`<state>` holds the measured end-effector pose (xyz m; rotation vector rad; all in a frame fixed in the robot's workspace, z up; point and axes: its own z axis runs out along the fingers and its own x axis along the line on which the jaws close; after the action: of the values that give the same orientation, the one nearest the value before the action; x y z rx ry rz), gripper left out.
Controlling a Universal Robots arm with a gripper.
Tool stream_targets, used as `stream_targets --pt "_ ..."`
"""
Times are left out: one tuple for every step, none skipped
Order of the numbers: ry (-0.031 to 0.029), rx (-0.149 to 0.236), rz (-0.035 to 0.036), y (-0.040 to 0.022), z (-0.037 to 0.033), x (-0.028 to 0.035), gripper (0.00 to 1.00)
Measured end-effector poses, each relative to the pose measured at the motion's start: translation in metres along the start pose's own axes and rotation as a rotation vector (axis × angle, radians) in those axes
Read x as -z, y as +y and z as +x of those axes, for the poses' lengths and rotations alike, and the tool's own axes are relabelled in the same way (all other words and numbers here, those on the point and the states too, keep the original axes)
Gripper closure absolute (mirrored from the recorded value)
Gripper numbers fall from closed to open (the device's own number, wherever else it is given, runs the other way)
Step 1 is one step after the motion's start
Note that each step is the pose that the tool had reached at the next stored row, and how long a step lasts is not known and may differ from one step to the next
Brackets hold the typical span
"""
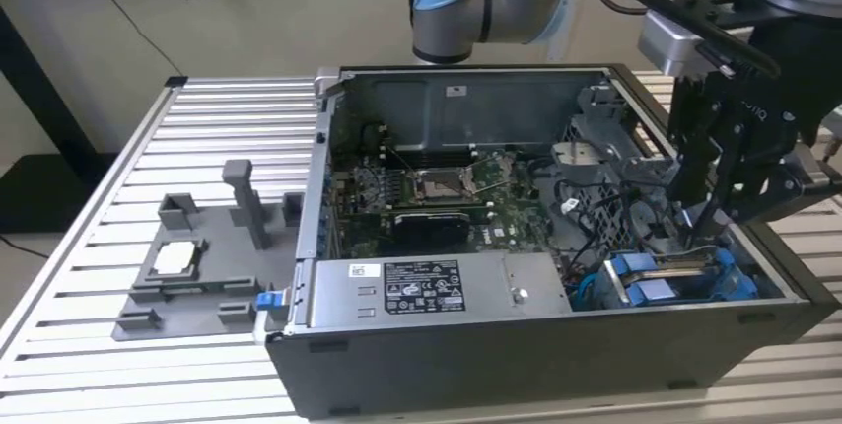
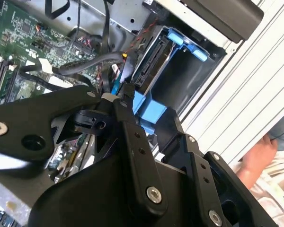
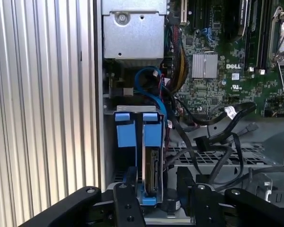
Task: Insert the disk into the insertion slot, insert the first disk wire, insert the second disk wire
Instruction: 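Insert the disk into the insertion slot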
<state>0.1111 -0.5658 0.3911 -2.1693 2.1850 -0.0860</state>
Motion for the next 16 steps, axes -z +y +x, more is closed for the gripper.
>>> stream_targets --pt "-0.0001 0.000 0.0073 0.0004 -0.0006 0.0004 0.53" --pt "-0.0004 0.000 0.0158 0.0008 -0.0013 0.0004 0.53" --pt "-0.0005 0.000 0.0235 0.0011 -0.0025 0.0004 0.53" --pt "-0.0007 0.000 0.0297 0.0014 -0.0047 0.0004 0.53" --pt "-0.0006 0.000 0.0357 0.0015 -0.0074 0.0002 0.53" --pt "-0.0008 0.002 0.0418 0.0016 -0.0101 -0.0002 0.53" --pt "-0.0013 0.005 0.0480 0.0017 -0.0124 -0.0006 0.53" --pt "-0.0016 0.008 0.0541 0.0017 -0.0145 -0.0009 0.53" --pt "-0.0021 0.012 0.0613 0.0018 -0.0164 -0.0013 0.53" --pt "-0.0027 0.017 0.0698 0.0018 -0.0177 -0.0019 0.53" --pt "-0.0032 0.022 0.0789 0.0019 -0.0185 -0.0024 0.53" --pt "-0.0037 0.027 0.0869 0.0020 -0.0190 -0.0029 0.53" --pt "-0.0045 0.032 0.0902 0.0019 -0.0191 -0.0033 0.53" --pt "-0.0052 0.039 0.0909 0.0019 -0.0192 -0.0035 0.53" --pt "-0.0059 0.046 0.0910 0.0019 -0.0192 -0.0037 0.53" --pt "-0.0065 0.057 0.0910 0.0020 -0.0192 -0.0039 0.53"
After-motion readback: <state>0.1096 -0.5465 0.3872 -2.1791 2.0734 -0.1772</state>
